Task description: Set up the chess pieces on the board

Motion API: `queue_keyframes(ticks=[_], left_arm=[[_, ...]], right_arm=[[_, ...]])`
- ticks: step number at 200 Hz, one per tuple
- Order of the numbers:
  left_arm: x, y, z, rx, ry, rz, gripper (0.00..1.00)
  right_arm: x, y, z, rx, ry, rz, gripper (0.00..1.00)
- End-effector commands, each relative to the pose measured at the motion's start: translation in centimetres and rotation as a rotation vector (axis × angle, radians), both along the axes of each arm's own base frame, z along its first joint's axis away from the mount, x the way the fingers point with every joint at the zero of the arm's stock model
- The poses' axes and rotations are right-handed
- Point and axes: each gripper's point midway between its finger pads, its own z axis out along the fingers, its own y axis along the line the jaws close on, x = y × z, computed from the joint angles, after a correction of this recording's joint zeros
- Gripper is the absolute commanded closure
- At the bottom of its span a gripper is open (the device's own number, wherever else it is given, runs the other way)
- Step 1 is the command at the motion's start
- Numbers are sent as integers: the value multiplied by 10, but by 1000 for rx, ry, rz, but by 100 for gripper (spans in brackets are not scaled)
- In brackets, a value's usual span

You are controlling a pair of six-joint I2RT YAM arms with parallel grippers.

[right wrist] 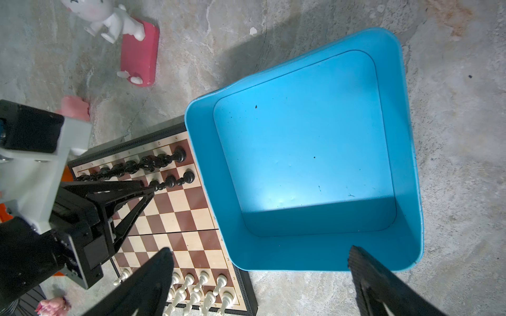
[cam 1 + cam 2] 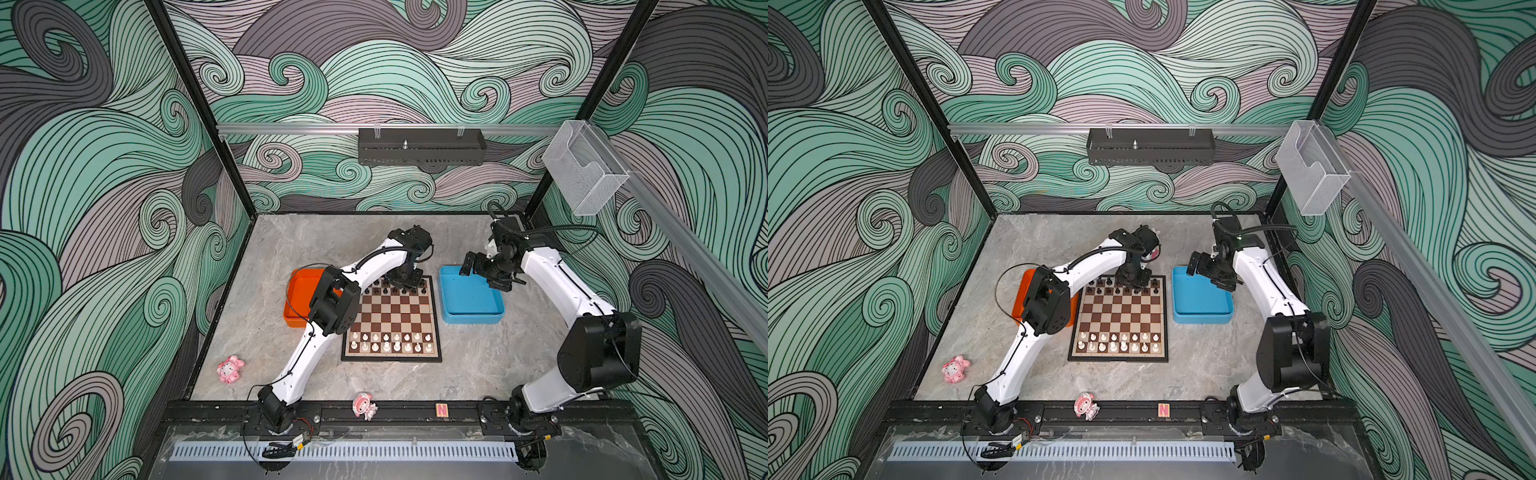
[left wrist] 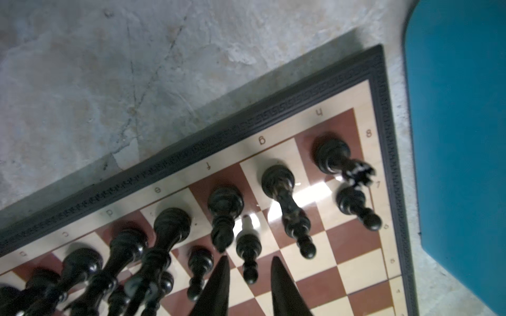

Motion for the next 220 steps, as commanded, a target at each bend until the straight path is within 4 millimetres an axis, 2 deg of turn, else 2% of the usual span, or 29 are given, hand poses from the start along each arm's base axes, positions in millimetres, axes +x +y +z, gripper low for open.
queue_keyframes(ticks=[1,36,71,85,109,138,141,144,171,200,220], left_arm=[[1,-4,53,-61,-73,-2,69],[1,-2,73,-75,-100,-4,67],[5,7,101,-70,-172,8,63],[9,16,114,-53,-214,22,54],[16,38,134,-28,-263,37,26],[29,86,158,-24,-291,129,16],[30,91,161,-27,-295,139,4],[32,97,162,-28,-297,151,2],[44,153,179,-83,-334,269,1],[54,225,186,-156,-396,428,1],[60,272,191,-222,-500,503,1]], right_arm=[[1,-3,14,5,-40,-11,0],[1,-2,18,11,-52,-14,0],[4,-3,24,9,-66,-13,0],[6,-2,29,9,-75,-10,0],[13,-5,35,7,-94,-23,0],[21,-14,47,8,-129,-50,0],[21,-15,48,5,-133,-49,0],[22,-16,50,3,-138,-51,0],[22,-31,59,-54,-177,-67,0],[22,-46,67,-142,-239,-84,0],[24,-58,68,-192,-295,-118,0]])
